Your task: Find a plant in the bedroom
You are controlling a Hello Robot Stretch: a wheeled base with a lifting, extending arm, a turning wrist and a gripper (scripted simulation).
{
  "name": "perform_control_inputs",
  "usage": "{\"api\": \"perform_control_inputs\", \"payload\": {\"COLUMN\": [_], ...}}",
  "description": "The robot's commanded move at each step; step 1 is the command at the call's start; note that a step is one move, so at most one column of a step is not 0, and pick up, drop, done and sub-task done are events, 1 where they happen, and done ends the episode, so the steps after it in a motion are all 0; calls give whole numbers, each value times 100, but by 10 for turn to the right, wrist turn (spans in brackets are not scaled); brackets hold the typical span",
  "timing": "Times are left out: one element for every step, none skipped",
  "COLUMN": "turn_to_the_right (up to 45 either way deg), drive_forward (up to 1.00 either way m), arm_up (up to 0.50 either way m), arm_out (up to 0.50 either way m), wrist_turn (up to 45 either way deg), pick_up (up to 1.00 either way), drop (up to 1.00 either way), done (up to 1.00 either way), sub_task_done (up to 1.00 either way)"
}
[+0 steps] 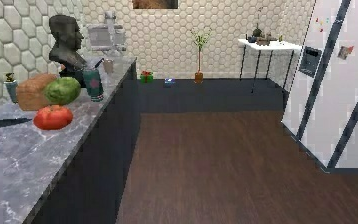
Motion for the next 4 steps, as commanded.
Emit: {"api": "perform_control_inputs", "payload": {"turn_to_the_right": [330, 0, -330, 0], "drive_forward": [0, 30, 0, 100], "arm_up": [0, 0, 0, 0], "arm_out": [0, 0, 0, 0], "wrist_turn": [0, 0, 0, 0], "pick_up": [0, 0, 0, 0], "drop": [0, 0, 0, 0], "done": [0, 0, 0, 0], "sub_task_done": [0, 0, 0, 0]}}
